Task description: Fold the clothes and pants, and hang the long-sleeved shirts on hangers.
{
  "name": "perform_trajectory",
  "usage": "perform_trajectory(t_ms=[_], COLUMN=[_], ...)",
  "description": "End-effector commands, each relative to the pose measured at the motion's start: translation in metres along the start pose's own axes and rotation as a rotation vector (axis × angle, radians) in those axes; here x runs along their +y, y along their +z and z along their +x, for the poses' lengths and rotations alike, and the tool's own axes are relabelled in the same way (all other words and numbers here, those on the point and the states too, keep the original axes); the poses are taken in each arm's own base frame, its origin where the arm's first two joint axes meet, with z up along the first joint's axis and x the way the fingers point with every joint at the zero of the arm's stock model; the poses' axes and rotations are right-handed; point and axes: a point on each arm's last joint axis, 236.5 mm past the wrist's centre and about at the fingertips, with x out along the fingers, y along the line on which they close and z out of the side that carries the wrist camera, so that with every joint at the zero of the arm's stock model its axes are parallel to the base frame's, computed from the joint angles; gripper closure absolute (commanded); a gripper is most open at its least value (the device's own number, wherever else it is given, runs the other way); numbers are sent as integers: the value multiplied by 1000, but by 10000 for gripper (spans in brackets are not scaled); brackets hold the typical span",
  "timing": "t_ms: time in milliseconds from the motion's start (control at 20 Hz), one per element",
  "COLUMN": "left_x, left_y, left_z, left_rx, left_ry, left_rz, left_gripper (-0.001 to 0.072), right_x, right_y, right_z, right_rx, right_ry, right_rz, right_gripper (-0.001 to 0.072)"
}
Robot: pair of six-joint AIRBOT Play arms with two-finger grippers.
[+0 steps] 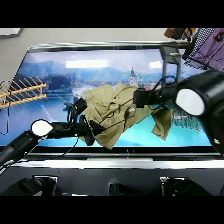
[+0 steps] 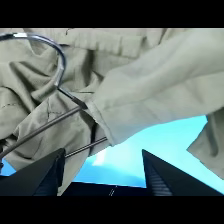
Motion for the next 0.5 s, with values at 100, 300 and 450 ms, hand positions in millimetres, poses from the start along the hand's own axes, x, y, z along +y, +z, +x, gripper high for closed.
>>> perform_trajectory(t_ms=[100, 300, 450], left_x=[2, 2, 2], left_y=[1, 1, 1], left_z=[0, 0, 0], left_rx=[-5, -4, -4], left_ry=[10, 8, 7], left_rz=[0, 0, 0], left_gripper=[691, 690, 690], right_x=[-81, -123, -112], right_y=[31, 39, 47], right_z=[-50, -34, -24], right_rx=[-198, -86, -60], right_ry=[-249, -94, 101], right_rz=[162, 308, -155], right_gripper=[143, 134, 110])
